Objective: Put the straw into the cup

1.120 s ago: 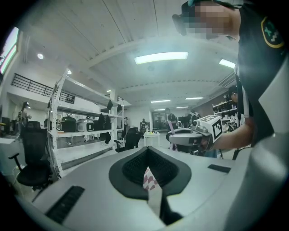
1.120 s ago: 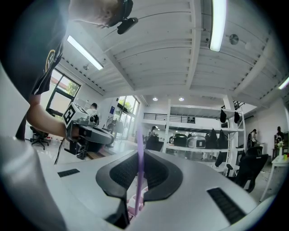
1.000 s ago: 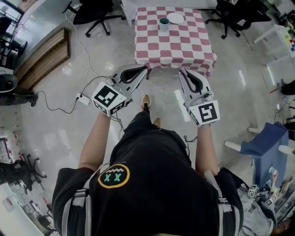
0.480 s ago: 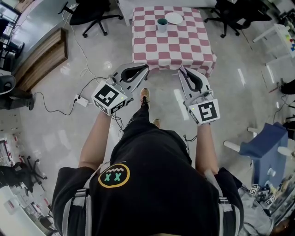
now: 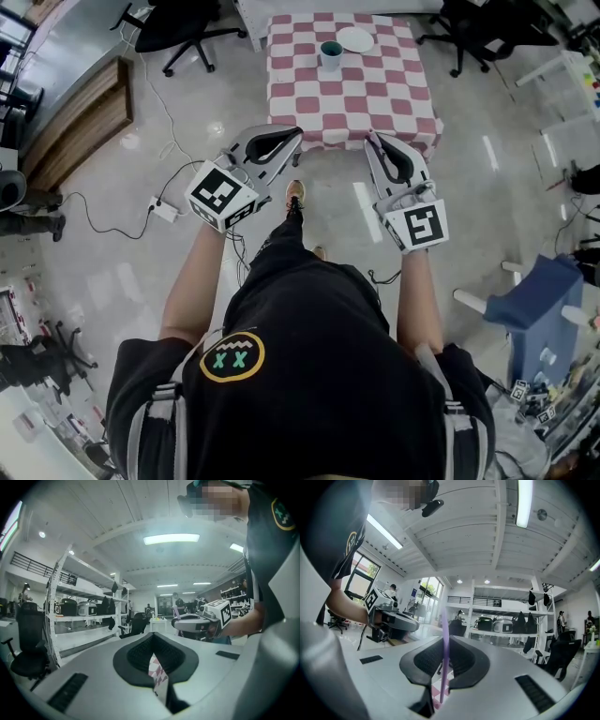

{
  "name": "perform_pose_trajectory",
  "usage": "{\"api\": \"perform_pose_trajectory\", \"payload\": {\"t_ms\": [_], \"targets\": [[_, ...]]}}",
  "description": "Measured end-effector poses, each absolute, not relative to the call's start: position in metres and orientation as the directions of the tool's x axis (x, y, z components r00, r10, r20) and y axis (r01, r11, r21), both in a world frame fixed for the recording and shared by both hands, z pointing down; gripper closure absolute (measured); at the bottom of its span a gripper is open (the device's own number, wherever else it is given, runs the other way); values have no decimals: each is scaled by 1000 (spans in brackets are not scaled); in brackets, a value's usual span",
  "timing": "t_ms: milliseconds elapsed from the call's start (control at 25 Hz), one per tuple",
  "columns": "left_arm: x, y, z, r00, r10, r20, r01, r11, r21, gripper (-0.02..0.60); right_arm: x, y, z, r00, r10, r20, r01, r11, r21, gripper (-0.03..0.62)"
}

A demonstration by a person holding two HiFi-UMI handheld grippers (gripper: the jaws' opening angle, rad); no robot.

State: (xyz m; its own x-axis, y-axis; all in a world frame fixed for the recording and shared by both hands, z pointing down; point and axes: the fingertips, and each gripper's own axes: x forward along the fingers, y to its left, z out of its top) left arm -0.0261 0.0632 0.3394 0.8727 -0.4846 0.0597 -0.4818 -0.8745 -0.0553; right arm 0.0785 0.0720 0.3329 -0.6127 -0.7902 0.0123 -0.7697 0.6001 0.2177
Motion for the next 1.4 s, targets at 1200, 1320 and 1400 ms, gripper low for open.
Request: {"api": "perform_pose_trajectory", "payload": {"t_ms": [1200,1320,1400], "targets": [[-52,-144,352,905,-422,53,-423,-906,1,566,48,-128,338,-549,-832,82,-802,552,228,543],[-53,-159,355,910,-411,50,-412,-911,6,567,45,-144,338,-542,-836,89,-804,547,234,543],[-53,-169,356,914,-404,45,-405,-914,10,566,43,-154,337,-537,-839,90,-806,542,238,543]]}}
